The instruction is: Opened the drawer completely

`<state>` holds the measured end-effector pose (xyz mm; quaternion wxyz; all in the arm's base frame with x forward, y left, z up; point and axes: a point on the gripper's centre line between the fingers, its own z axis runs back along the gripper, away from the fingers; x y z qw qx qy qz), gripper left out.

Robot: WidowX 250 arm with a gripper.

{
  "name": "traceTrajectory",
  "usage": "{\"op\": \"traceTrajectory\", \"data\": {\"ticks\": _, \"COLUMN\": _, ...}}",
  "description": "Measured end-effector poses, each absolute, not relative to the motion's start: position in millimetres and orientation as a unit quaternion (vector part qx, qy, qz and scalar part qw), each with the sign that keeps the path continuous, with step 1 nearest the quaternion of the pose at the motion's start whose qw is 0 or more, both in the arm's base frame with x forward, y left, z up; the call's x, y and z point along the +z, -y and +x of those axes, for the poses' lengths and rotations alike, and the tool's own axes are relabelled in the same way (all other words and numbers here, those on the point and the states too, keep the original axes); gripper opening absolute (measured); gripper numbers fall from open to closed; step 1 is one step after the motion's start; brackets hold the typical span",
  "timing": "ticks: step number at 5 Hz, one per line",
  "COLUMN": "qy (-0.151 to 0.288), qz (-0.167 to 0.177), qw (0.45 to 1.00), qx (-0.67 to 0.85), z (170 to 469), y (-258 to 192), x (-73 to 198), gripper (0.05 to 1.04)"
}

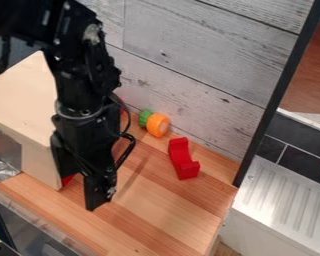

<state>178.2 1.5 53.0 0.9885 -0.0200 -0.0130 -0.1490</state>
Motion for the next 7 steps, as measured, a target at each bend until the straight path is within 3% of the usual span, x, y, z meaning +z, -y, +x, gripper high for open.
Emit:
{"op": "traceTrajectory", "data": {"ticks": 1, "qy": 0.033, "qz": -0.010, "qw": 0.986, "qx": -0.163, "z": 199.2, "y": 1.6, "x": 46.4, "gripper": 0.999}}
{"op": "traceTrajectory", "data": {"ticks": 4, "qy": 0.063, "qz": 0.076, "qw": 0.975, "qx": -0.201, "z": 244.6, "y": 10.2, "x": 15.1, "gripper": 0.999}}
{"op": "traceTrajectory", "data": {"ticks": 7, "qy": 0.105, "qz": 0.159, "qw": 0.972, "qx": -0.136, "z": 272.9, "y": -5.3, "x": -12.8, "gripper": 0.999}}
